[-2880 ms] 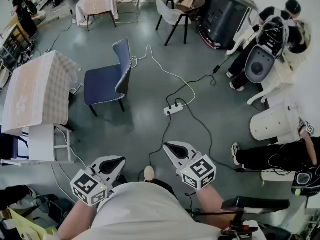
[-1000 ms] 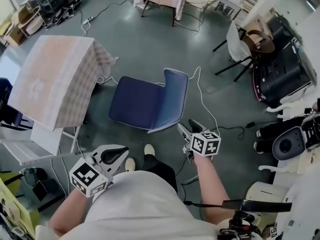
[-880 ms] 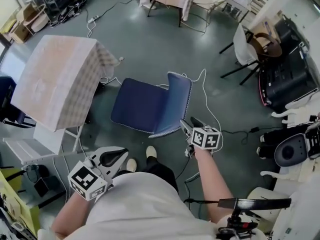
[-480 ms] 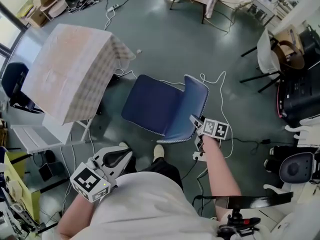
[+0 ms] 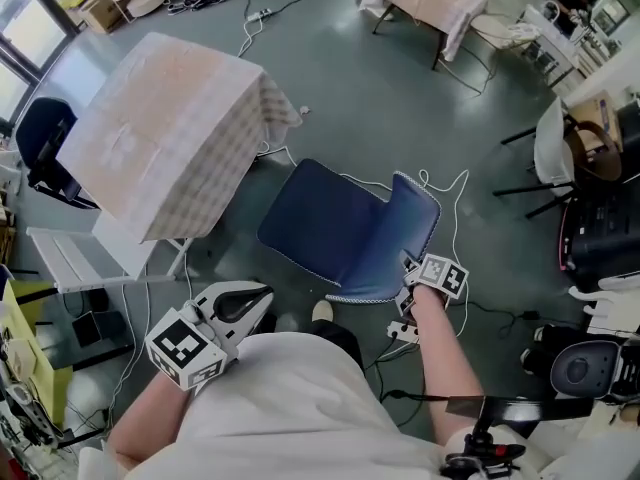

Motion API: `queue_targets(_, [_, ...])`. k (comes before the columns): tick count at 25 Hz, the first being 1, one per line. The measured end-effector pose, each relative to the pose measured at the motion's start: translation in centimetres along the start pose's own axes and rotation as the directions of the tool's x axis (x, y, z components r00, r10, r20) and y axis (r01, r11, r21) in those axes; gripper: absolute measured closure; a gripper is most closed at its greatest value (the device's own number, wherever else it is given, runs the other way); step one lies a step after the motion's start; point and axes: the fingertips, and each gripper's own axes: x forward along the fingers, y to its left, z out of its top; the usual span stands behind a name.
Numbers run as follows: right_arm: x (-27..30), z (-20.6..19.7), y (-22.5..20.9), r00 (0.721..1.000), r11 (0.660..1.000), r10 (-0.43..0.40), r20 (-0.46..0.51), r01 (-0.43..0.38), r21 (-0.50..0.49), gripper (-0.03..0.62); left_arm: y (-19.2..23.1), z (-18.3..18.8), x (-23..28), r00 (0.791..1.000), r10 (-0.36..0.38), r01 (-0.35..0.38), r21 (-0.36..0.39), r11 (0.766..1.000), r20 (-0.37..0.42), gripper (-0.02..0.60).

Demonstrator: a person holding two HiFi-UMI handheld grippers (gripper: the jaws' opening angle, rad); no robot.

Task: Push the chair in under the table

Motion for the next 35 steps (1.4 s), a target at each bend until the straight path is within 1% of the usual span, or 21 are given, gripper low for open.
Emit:
queue_targets(4, [1.4, -0.6, 2.7, 1.000, 0.999, 0.015, 0.013, -0.015, 0.042, 0.513, 1.4, 0.5, -1.3, 1.000, 0.009, -0.009, -0.011, 1.000, 0.007, 0.572])
queue_targets(6, [2.4, -1.0, 4.4, 1.000, 0.999, 0.023, 0.018, -0.024, 0.048, 0.513, 2.1, 0.6, -1.9, 1.000, 0.014, -0.014, -0.018, 1.000, 0.012, 0.572])
queue_targets(9, [4.1, -1.4, 7.0, 0.999, 0.998, 0.035, 0.023, -0.037, 0.055, 0.513, 3.4, 0.4, -2.9, 1.000, 0.017, -0.017, -0.006, 1.000, 0.026, 0.572])
queue_targets(12, [5.6, -1.4, 9.3, 0.999, 0.997, 0.043, 0.029, -0.045, 0.066, 0.513, 4.2, 0.2, -3.9, 0.999, 0.021, -0.021, -0.018, 1.000, 0.027, 0.571])
queue_targets(18, [8.6, -1.7, 13.9, 0.998, 0.994, 0.044, 0.045, -0.048, 0.097, 0.513, 6.7, -0.6, -6.7, 0.999, 0.034, -0.033, -0.020, 0.999, 0.028, 0.572])
queue_targets(22, [10.5, -2.3, 16.9, 0.997, 0.992, 0.045, 0.059, -0.052, 0.118, 0.513, 8.7, -0.9, -8.9, 0.999, 0.051, -0.050, -0.054, 0.997, 0.014, 0.572])
queue_targets(24, [11.4, -2.6, 18.4, 0.997, 0.991, 0.049, 0.062, -0.057, 0.122, 0.513, 9.7, -1.1, -9.9, 0.998, 0.055, -0.054, -0.057, 0.997, 0.013, 0.572])
queue_targets(27, [12.8, -3.0, 20.4, 0.997, 0.990, 0.053, 0.065, -0.061, 0.127, 0.513, 11.2, -1.5, -11.3, 0.998, 0.053, -0.052, -0.040, 0.998, 0.019, 0.571])
queue_targets(35, [16.2, -3.9, 25.5, 0.995, 0.988, 0.060, 0.075, -0.070, 0.137, 0.511, 14.5, -3.0, -15.1, 0.997, 0.071, -0.070, -0.069, 0.995, 0.006, 0.572])
